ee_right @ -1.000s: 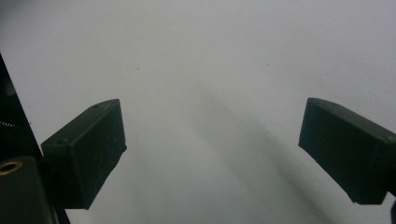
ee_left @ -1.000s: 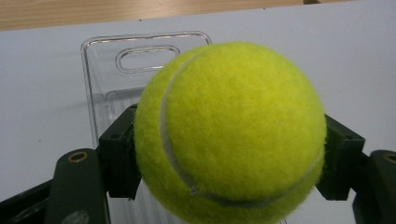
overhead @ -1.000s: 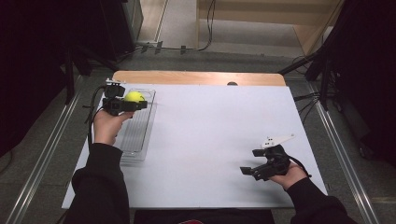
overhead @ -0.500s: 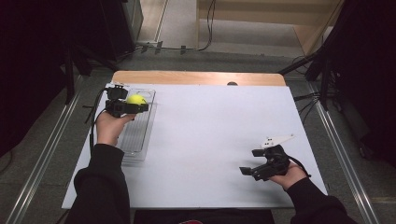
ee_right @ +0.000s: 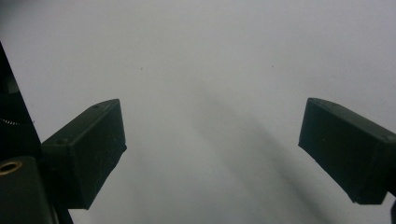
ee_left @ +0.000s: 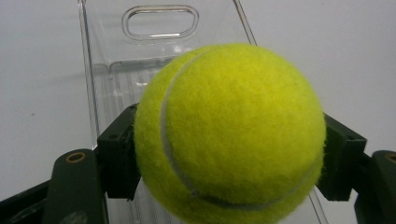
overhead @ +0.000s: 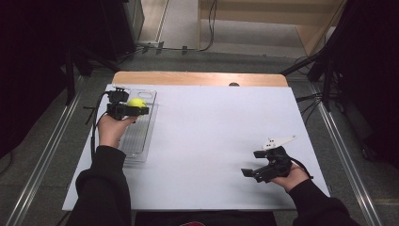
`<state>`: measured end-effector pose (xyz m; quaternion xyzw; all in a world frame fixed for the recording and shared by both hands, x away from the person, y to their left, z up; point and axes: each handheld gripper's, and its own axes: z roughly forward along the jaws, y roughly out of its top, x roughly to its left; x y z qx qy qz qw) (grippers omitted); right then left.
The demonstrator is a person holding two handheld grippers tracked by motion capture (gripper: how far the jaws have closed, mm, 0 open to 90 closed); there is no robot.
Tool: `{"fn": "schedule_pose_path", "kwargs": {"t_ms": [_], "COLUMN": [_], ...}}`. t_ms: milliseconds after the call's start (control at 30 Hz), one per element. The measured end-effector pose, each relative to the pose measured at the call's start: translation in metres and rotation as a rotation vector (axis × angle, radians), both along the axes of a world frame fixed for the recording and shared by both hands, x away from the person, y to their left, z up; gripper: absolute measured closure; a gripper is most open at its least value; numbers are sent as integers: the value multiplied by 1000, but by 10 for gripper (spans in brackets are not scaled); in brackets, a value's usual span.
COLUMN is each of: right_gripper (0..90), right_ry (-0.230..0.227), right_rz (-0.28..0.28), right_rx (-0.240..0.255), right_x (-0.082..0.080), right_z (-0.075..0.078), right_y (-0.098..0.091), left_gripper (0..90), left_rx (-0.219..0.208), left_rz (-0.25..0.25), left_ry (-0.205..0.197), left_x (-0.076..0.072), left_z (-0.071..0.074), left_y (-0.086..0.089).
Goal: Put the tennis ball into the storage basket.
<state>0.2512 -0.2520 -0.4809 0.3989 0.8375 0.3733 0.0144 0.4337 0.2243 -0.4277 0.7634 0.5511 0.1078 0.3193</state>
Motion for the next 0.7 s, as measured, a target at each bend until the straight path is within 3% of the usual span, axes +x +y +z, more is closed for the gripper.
{"fn": "schedule_pose_path", "kwargs": {"t_ms": [367, 600, 700], "right_gripper": [54, 55, 54], "right_ry": [-3, -5, -4], "right_rz": [2, 2, 1], "right_rx": [-1, -1, -2], "right_x": [0, 0, 0], "right_z": [0, 0, 0], "right_y": [0, -1, 0], "left_gripper": [255, 235, 234], "left_rx": [13, -39, -50], "left_rz": [-14, -9, -17], "left_ry": [7, -24, -19], "left_x": [1, -1, -2], "left_z": [-4, 3, 6], "left_y": [-2, 1, 1]}}
